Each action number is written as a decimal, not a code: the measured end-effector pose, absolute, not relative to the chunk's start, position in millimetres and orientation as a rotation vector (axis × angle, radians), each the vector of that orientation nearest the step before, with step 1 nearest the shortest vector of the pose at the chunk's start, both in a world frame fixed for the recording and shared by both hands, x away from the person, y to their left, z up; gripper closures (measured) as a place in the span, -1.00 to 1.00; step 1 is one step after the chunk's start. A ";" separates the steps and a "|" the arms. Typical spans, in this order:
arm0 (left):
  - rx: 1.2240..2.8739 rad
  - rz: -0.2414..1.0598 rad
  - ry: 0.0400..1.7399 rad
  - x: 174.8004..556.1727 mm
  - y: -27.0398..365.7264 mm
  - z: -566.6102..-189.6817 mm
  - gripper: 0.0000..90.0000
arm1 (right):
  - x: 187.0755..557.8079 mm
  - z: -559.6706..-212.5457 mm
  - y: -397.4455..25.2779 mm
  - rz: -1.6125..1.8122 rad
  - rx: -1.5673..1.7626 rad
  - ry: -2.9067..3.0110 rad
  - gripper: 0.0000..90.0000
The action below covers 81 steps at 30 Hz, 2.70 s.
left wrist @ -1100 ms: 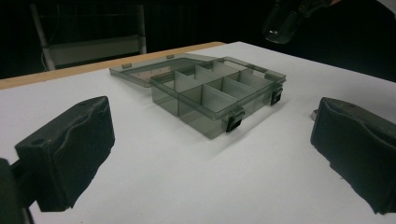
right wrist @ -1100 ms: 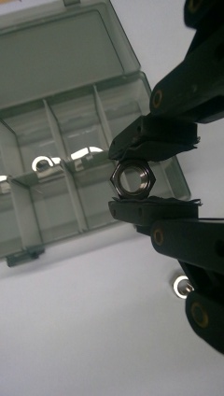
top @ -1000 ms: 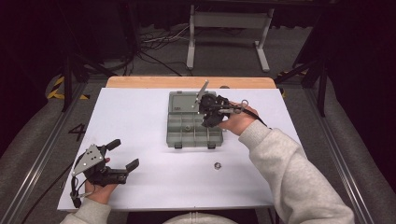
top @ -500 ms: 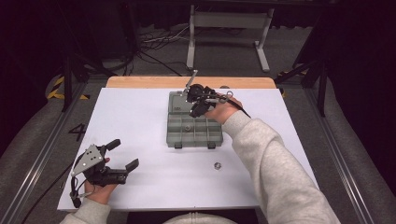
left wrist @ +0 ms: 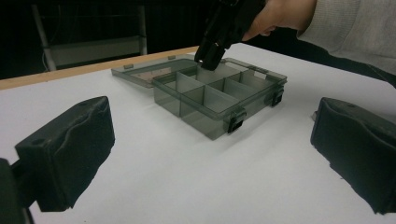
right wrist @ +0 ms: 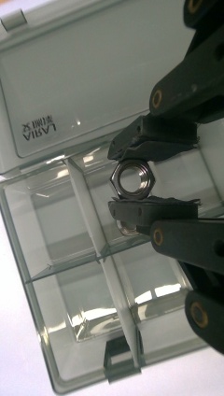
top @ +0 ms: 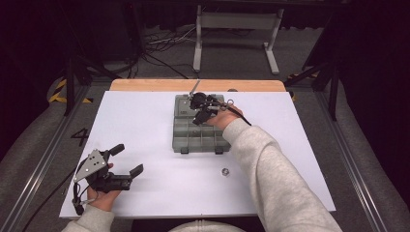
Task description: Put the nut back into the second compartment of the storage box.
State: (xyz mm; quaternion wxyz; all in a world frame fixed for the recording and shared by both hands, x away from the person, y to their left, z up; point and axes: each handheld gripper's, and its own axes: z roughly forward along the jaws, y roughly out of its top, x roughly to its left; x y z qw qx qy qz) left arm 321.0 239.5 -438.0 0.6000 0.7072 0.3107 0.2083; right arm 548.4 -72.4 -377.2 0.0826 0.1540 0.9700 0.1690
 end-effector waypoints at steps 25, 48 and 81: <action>1.643 0.487 0.714 320.9 237.5 -437.6 -0.99 | 506.0 -329.6 -106.0 0.657 0.535 2.805 -0.78; 1.649 0.487 0.718 321.3 236.4 -437.9 -0.99 | 411.7 -342.3 -159.6 0.578 0.455 2.856 -0.83; 1.649 0.491 0.722 320.8 236.6 -437.7 -0.99 | 398.6 -422.7 -153.2 0.375 0.428 3.027 0.32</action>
